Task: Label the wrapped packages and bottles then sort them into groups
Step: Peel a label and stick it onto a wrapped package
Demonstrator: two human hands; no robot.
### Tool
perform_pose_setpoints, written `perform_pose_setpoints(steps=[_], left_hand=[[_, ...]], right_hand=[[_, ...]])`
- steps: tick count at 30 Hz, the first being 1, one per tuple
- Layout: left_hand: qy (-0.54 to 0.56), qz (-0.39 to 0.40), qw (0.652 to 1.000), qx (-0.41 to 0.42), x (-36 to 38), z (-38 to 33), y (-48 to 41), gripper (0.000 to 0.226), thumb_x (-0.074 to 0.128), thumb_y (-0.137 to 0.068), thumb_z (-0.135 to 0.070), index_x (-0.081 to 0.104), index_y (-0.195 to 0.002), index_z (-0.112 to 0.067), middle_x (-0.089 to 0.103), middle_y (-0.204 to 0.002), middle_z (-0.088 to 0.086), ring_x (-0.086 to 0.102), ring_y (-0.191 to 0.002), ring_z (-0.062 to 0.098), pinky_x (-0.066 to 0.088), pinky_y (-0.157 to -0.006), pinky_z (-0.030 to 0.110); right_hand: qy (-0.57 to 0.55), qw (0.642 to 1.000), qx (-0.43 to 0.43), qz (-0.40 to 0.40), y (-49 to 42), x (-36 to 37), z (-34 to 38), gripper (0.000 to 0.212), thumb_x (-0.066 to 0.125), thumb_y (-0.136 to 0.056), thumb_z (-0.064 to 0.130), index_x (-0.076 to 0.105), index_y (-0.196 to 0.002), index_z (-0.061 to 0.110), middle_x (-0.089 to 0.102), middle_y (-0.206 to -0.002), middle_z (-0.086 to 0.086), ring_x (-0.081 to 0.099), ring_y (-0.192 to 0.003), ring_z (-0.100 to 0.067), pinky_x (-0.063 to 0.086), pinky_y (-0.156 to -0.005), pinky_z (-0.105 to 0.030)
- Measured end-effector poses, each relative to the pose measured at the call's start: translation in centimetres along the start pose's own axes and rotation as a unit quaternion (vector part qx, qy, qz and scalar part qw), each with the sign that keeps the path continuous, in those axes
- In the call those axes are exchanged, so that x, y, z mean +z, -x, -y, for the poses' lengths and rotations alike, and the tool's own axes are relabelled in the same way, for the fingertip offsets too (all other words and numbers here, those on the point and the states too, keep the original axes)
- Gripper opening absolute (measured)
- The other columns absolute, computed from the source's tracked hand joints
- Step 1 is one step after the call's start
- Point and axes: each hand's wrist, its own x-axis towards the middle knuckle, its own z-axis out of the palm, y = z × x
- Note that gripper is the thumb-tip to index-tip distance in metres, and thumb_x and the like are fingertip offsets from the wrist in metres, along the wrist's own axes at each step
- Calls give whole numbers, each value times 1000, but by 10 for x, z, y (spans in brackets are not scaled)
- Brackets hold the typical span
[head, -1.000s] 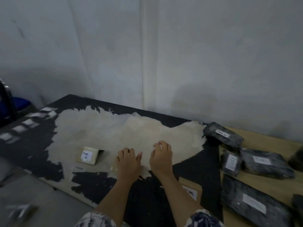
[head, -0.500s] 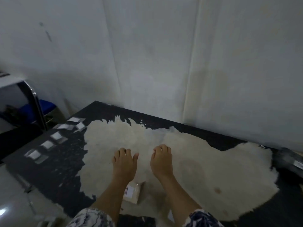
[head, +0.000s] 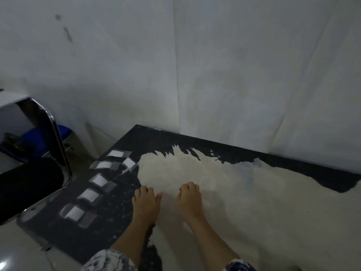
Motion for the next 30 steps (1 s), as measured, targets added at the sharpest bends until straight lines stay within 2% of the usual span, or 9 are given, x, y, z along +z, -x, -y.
perform_pose_setpoints(steps=[4, 9, 12, 15, 17, 21, 24, 28, 30], left_hand=[[27, 27, 999, 0, -7, 49, -44, 41, 26, -100, -42, 48, -122, -15, 41, -127, 9, 37, -116, 28, 36, -97, 36], [240, 80, 963, -91, -22, 81, -93, 44, 42, -97, -35, 39, -138, -18, 27, -145, 18, 24, -133, 38, 25, -109, 45], [404, 121, 891, -165, -22, 89, -125, 51, 52, -93, -33, 37, -141, -28, 18, -149, 18, 24, -133, 40, 22, -112, 48], [562, 133, 782, -235, -18, 95, -147, 50, 58, -90, -31, 43, -138, -31, 25, -149, 12, 35, -129, 36, 31, -110, 50], [614, 149, 729, -263, -20, 96, -156, 51, 60, -89, -30, 44, -137, -29, 33, -146, 11, 39, -126, 33, 34, -106, 48], [679, 172, 644, -309, -23, 95, -167, 30, 60, -88, -22, 58, -117, -13, 57, -113, 11, 52, -108, 29, 43, -98, 41], [681, 148, 645, -313, -21, 92, -171, 24, 59, -88, -16, 60, -111, -7, 59, -110, 13, 55, -104, 29, 45, -98, 42], [626, 87, 728, -266, -14, 80, -169, 30, 55, -86, -17, 61, -115, -10, 57, -125, 14, 52, -108, 31, 40, -103, 50], [611, 65, 742, -267, -18, 73, -162, 34, 54, -88, -10, 59, -122, -11, 54, -127, 9, 50, -115, 31, 40, -103, 46]], right_hand=[[-5, 1000, 18, 23, -23, 34, 52, 26, 38, -95, 13, 56, -113, 10, 50, -120, -6, 41, -113, -22, 40, -91, -28], [-13, 998, 52, 44, -43, 66, 94, 27, 43, -96, 21, 56, -117, 10, 50, -121, -5, 43, -111, -19, 42, -93, -28], [-11, 997, 71, 41, -51, 79, 101, 26, 47, -96, 22, 57, -118, 11, 51, -121, -4, 44, -110, -18, 43, -94, -27], [-14, 995, 94, 31, -57, 89, 106, 24, 47, -96, 22, 58, -116, 12, 52, -119, -3, 45, -109, -17, 43, -94, -26], [-18, 994, 104, 29, -61, 93, 109, 23, 47, -96, 20, 59, -114, 12, 52, -119, -3, 45, -109, -17, 43, -94, -27], [-15, 992, 120, 20, -69, 99, 108, 22, 46, -95, 19, 59, -111, 12, 54, -117, -3, 45, -108, -17, 42, -93, -26], [-20, 991, 132, 12, -74, 101, 107, 22, 44, -95, 16, 60, -110, 11, 54, -116, -3, 45, -108, -17, 43, -93, -27], [-31, 991, 133, 0, -79, 101, 105, 26, 41, -93, 10, 60, -111, 9, 54, -117, -6, 43, -110, -19, 41, -91, -27], [-45, 989, 142, -11, -81, 99, 103, 27, 41, -93, 8, 60, -112, 8, 55, -117, -6, 43, -110, -19, 41, -89, -26]])
